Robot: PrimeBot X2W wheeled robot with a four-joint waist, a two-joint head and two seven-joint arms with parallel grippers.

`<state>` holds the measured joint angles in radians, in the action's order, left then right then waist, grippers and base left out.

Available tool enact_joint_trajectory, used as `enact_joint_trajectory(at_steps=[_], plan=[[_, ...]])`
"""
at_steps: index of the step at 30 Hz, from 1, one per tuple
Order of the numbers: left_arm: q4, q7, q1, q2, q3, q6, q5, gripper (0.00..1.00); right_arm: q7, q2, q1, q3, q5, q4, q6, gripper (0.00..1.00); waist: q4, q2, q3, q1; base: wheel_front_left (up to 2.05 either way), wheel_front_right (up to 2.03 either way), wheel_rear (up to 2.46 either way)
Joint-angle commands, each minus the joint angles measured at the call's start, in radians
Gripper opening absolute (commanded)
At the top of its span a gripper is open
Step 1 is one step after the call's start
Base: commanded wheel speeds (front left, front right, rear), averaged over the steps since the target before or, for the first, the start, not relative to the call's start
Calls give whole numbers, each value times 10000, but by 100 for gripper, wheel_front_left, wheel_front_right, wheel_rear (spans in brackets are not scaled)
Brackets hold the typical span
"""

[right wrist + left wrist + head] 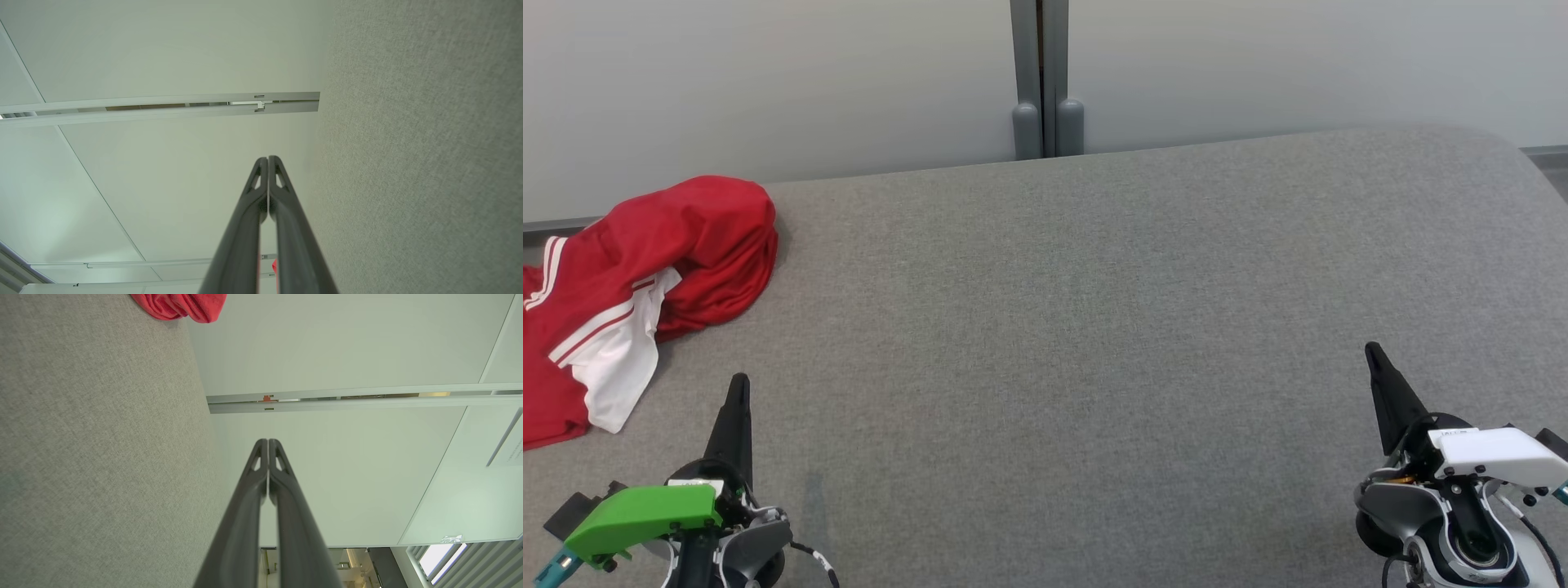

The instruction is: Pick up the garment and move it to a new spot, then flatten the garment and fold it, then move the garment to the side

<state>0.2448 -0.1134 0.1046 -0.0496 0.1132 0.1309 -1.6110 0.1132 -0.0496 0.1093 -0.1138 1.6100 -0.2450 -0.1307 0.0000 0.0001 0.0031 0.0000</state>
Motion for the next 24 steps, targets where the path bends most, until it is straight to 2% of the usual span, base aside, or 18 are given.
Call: enact_joint_trajectory(at_steps=[1,24], plan=[[-15,-4,138,-90,20,31,40,0,-4,-38,-106,9,21,55,-9,0,0,-1,0,0,0,0,0],[-15,-4,138,-90,20,32,40,0,-4,-38,-106,9,21,55,-7,0,0,-1,0,0,0,0,0]])
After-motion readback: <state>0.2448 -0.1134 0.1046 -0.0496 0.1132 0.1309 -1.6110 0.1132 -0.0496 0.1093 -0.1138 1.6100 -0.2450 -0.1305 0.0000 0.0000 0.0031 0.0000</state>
